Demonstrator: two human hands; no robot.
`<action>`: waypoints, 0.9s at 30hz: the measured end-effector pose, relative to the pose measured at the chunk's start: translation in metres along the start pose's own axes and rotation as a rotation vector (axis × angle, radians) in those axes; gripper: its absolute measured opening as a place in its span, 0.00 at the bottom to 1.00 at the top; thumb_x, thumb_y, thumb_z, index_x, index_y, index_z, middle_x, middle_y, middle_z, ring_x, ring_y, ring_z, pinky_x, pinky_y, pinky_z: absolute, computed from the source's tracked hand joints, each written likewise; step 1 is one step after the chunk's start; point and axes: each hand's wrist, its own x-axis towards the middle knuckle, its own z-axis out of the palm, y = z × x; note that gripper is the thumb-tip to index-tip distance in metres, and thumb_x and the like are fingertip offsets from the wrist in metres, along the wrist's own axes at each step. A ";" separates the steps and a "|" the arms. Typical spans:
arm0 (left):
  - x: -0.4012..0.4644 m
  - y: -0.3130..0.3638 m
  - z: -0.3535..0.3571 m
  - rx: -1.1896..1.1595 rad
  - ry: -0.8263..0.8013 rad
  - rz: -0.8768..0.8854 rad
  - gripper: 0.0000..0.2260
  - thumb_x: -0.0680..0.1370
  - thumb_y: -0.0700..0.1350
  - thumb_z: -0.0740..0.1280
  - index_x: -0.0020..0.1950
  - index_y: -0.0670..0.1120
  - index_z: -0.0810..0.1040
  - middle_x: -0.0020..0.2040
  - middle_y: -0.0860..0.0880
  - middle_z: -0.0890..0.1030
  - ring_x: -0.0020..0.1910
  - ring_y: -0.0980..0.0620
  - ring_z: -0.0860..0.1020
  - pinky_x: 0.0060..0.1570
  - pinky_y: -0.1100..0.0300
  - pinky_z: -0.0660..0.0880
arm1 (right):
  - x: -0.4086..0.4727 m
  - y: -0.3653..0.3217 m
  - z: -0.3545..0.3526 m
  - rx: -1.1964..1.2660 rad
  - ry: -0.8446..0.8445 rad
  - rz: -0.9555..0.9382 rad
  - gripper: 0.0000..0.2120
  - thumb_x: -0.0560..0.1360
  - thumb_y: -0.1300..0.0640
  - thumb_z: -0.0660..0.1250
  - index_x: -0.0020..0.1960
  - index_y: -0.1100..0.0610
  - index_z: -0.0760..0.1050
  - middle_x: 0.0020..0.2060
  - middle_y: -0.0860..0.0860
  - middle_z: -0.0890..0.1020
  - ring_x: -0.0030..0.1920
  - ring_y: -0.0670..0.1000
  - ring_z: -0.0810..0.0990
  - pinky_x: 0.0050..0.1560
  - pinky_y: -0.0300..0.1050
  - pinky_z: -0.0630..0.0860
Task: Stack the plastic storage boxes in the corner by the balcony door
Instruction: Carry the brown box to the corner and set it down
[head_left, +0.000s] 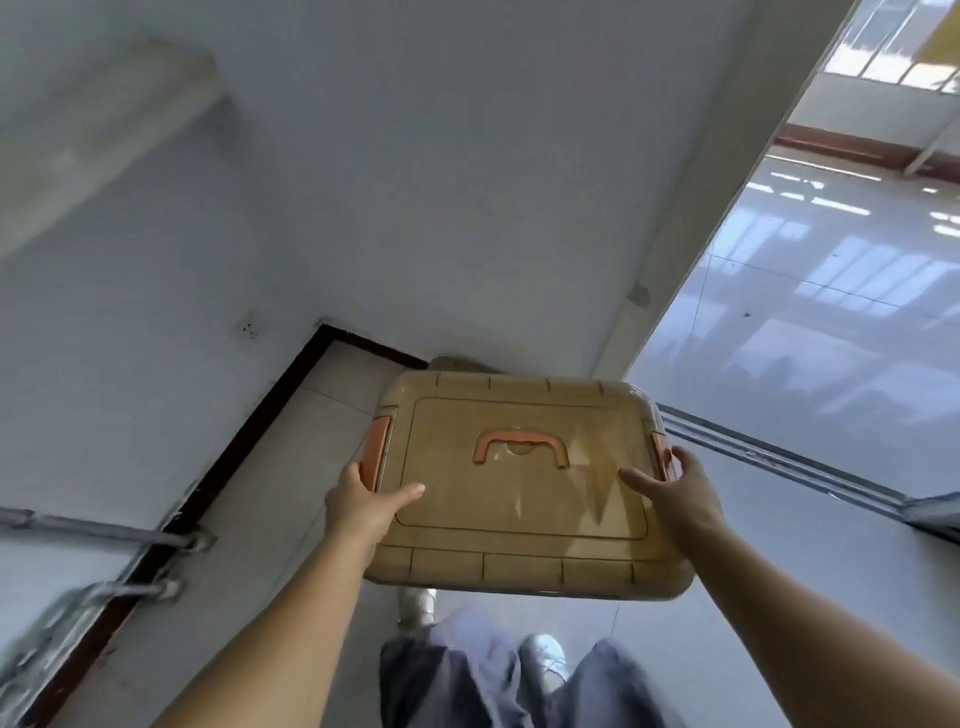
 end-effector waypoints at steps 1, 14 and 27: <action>0.018 0.006 -0.001 0.023 -0.018 -0.002 0.40 0.65 0.49 0.78 0.72 0.43 0.64 0.67 0.41 0.73 0.65 0.41 0.73 0.63 0.48 0.72 | 0.010 -0.006 0.008 -0.008 0.003 0.031 0.44 0.65 0.48 0.76 0.74 0.51 0.57 0.68 0.58 0.71 0.61 0.62 0.76 0.52 0.56 0.76; 0.243 0.074 0.000 0.246 -0.279 -0.008 0.39 0.68 0.44 0.76 0.74 0.46 0.61 0.70 0.43 0.71 0.69 0.42 0.70 0.66 0.47 0.68 | 0.116 -0.047 0.123 0.048 -0.020 0.296 0.43 0.64 0.54 0.78 0.73 0.55 0.60 0.64 0.57 0.73 0.62 0.62 0.75 0.59 0.64 0.76; 0.374 0.051 0.073 0.209 -0.311 -0.053 0.37 0.71 0.36 0.72 0.75 0.49 0.60 0.71 0.44 0.70 0.70 0.43 0.69 0.68 0.47 0.65 | 0.232 -0.001 0.203 0.074 0.034 0.305 0.40 0.65 0.57 0.77 0.71 0.51 0.61 0.63 0.55 0.74 0.63 0.62 0.73 0.61 0.66 0.73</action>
